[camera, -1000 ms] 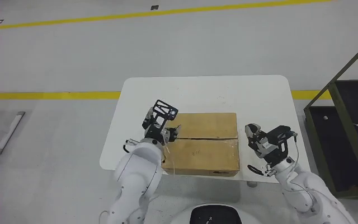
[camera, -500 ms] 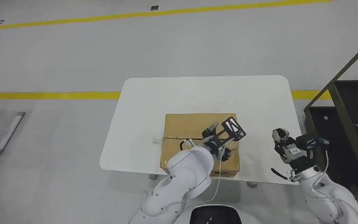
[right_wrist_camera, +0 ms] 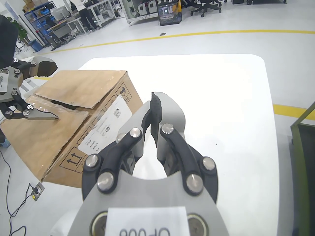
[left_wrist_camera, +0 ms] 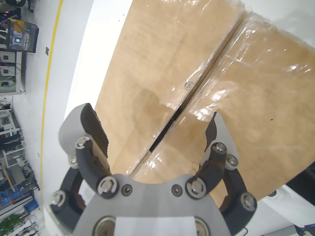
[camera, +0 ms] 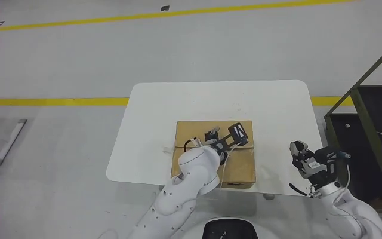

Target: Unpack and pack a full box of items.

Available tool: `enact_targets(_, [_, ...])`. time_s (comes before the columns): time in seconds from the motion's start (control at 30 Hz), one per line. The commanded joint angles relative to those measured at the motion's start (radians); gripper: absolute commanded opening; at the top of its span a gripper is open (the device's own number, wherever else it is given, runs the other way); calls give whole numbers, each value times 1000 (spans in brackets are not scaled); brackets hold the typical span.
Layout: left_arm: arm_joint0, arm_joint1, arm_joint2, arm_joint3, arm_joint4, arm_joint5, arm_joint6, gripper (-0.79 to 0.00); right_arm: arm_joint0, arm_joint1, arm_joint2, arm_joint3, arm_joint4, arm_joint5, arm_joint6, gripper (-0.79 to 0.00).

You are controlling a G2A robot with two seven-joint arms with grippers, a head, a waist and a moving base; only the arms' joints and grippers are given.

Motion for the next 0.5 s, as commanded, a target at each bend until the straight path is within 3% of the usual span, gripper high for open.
enact_targets(0.0, [-6, 0, 6, 12, 41, -5, -1, 0, -1, 0, -4, -1, -3, 1, -2, -785])
enact_targets(0.17, [-17, -3, 14, 46, 105, 14, 33, 0, -3, -2, -14, -2, -7, 1, -5, -785])
enact_targets(0.27, [-30, -1, 32, 91, 187, -19, 65, 0, -4, -2, -20, -1, -10, 1, -5, -785])
enact_targets(0.47, [-18, -5, 22, 110, 209, 29, 129, 0, 0, -3, -28, -3, -12, 5, -3, -785])
